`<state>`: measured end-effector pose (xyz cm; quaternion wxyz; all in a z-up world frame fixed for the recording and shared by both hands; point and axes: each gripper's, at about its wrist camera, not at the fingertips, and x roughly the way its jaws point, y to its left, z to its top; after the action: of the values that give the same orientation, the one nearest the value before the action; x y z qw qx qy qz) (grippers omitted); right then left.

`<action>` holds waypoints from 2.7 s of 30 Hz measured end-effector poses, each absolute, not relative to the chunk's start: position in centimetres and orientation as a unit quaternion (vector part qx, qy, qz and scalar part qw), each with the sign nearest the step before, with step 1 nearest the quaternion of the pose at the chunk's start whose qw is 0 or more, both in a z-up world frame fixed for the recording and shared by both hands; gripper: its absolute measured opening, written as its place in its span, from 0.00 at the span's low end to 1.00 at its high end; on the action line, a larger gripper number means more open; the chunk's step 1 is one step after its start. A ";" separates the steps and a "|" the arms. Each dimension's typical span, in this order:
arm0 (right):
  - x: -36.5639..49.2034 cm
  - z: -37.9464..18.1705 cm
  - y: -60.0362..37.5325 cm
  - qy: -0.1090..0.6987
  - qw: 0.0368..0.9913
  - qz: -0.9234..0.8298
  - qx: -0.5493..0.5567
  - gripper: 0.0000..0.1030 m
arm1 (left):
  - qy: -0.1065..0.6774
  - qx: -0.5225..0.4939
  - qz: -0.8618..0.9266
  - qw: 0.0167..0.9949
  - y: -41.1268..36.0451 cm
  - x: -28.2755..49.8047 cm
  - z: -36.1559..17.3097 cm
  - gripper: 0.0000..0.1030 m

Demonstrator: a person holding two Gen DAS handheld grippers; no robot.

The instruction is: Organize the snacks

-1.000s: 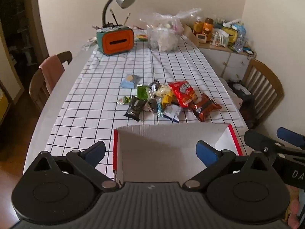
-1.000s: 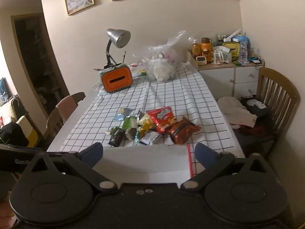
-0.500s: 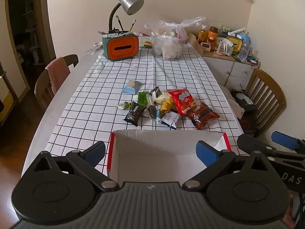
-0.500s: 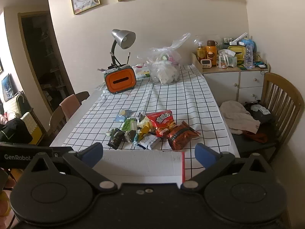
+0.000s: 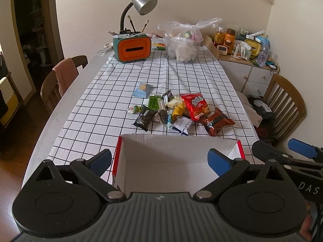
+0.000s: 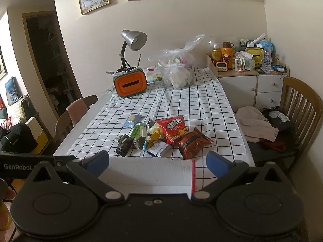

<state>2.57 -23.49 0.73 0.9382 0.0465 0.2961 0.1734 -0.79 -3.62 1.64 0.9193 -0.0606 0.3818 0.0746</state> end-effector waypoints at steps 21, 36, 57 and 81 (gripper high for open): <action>2.0 1.0 -23.8 0.284 0.941 0.180 0.040 1.00 | 0.386 -0.072 0.088 0.916 -4.4 -1.6 1.5 0.99; 1.9 0.9 -24.1 0.282 0.940 0.191 0.038 0.99 | 0.391 -0.071 0.094 0.913 -4.8 -2.0 1.3 0.99; 4.3 -0.2 -23.0 0.310 0.932 0.188 0.022 0.99 | 0.409 -0.071 0.080 0.906 -3.2 1.2 -0.5 0.99; 20.0 -0.8 -22.6 0.439 0.889 0.102 0.077 0.96 | 0.489 -0.004 -0.006 0.872 3.2 17.2 -0.5 0.99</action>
<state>20.02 -22.64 -0.82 0.8891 0.0772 0.4393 0.1023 17.15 3.17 -0.53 0.8721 -0.0041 0.4893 -0.0061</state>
